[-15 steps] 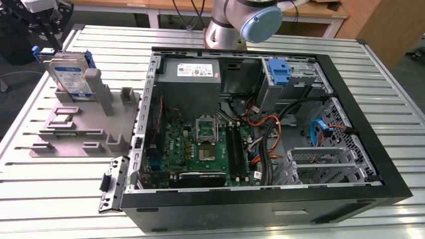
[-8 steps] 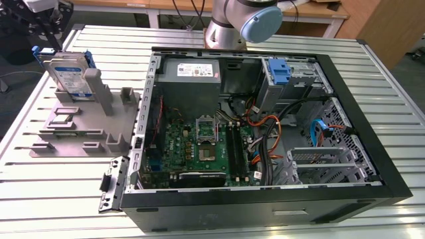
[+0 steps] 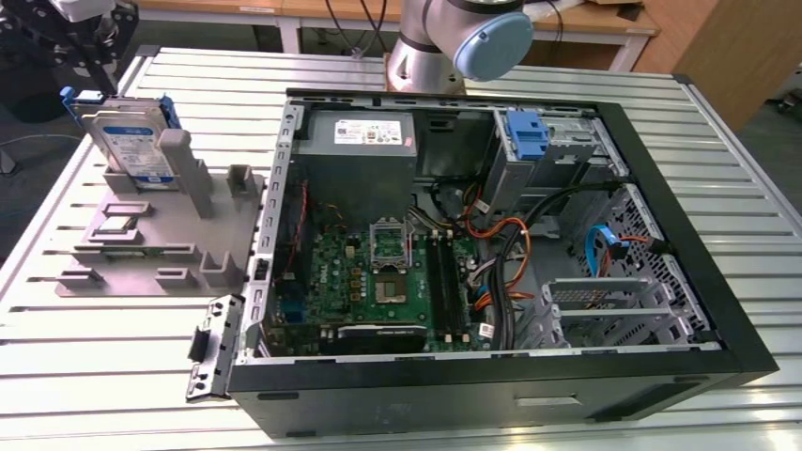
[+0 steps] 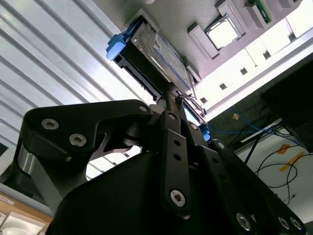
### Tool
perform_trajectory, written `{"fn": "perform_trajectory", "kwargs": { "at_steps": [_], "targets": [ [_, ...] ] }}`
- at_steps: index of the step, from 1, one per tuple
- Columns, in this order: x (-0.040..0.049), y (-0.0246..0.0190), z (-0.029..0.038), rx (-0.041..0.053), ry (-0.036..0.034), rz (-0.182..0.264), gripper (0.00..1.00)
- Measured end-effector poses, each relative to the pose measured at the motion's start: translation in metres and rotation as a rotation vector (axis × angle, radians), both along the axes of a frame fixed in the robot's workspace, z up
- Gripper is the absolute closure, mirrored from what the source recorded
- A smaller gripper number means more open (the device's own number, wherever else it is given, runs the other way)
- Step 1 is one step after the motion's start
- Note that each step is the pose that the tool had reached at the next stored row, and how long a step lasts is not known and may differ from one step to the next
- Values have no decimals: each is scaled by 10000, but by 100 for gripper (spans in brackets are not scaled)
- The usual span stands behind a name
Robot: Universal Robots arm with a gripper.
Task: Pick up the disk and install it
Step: 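Pick up the disk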
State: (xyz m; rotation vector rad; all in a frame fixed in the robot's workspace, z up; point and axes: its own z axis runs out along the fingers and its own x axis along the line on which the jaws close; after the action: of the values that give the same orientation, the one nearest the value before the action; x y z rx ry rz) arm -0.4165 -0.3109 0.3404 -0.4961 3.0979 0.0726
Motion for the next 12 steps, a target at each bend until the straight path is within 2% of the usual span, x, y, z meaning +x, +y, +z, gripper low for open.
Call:
{"fn": "perform_trajectory", "kwargs": {
  "at_steps": [12],
  "targets": [
    [0,0,-3,-1,0,1055,90]
  ]
}}
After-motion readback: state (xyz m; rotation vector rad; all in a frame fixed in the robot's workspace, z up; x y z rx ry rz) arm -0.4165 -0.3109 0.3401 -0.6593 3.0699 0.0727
